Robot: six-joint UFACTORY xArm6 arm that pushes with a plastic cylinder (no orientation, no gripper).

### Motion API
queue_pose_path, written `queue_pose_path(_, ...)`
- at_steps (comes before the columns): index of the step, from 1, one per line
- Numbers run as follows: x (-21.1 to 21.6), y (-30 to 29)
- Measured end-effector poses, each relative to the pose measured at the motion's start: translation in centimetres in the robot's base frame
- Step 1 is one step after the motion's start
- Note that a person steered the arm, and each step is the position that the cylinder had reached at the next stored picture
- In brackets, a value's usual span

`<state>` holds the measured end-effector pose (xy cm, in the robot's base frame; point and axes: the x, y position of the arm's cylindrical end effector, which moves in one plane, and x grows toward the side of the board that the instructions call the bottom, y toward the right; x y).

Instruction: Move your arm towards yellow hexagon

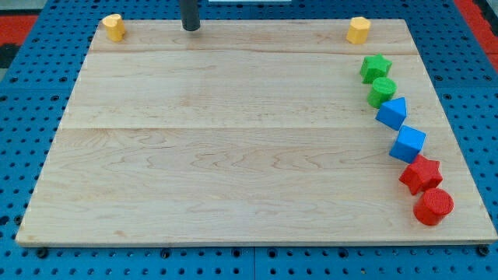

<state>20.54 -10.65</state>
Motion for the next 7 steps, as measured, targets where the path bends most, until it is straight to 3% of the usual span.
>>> queue_pose_path(2, 0.0, 0.7)
queue_pose_path(7, 4.1, 23.0)
